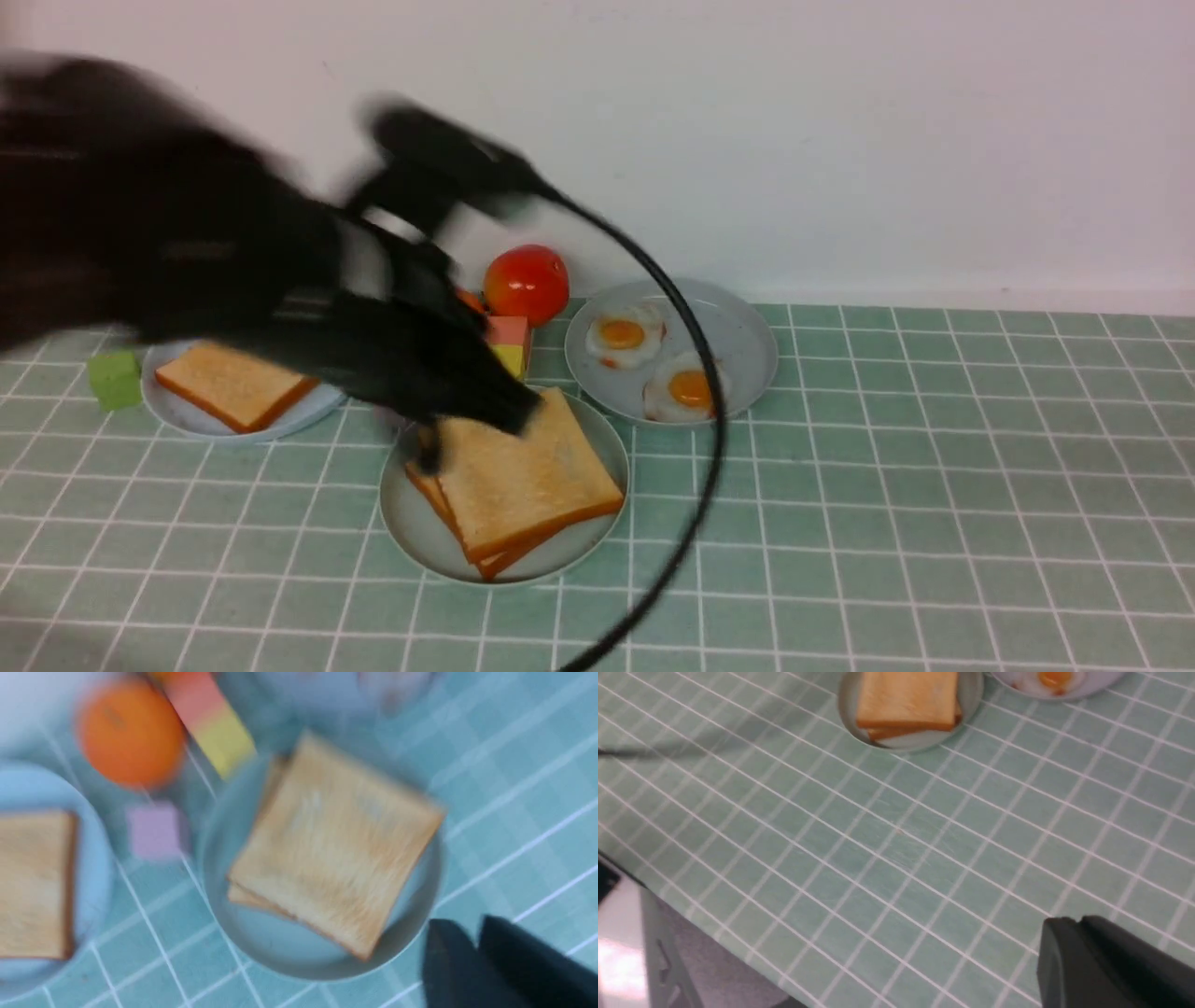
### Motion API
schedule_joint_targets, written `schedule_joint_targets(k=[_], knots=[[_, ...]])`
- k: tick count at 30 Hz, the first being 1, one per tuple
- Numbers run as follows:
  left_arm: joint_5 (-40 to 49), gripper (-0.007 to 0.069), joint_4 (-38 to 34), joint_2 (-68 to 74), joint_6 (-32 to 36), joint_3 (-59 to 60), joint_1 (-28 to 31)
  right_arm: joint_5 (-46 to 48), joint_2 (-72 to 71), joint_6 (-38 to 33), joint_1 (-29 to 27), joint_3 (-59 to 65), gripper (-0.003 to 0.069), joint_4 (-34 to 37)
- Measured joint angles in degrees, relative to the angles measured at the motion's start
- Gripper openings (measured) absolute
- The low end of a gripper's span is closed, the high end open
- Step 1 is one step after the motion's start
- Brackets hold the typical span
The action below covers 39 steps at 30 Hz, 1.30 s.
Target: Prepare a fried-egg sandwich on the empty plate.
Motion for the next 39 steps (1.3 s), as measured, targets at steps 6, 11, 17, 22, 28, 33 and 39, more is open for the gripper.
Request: schedule_joint_targets(k=[6,11,17,22,28,33,39], knots=[[-14.6,-0.0013,-7.0,-29.7,-0.6,19.4,0.0,1.1,-8.8,6.3,0.0,1.9,0.0048,-8.6],[-29.3,-0.0013,-14.1,-53.9,-0.7,39.8,0.0,0.8,-18.1,14.0,0.0,7.9,-0.0003,-13.2],[-34.1,-0.0013,-15.4,-65.6,-0.7,50.5,0.0,-8.1,-22.5,19.2,0.0,16.7,-0.0003,-15.4],[-34.5,-0.0013,-15.5,-67.4,-0.7,55.5,0.0,-29.3,-22.5,23.0,0.0,29.3,-0.0002,-15.7],[-31.3,-0.0013,-15.5,-67.4,-0.7,57.8,0.0,-55.6,-22.3,27.3,0.0,42.8,0.0001,-15.7],[-29.0,-0.0013,-15.5,-67.4,-0.7,58.3,0.0,-65.3,-22.3,27.8,0.0,51.0,0.0001,-15.7],[-28.5,-0.0013,-15.5,-67.4,-0.7,58.4,0.0,-66.2,-22.3,27.9,0.0,57.6,0.0006,-15.7]])
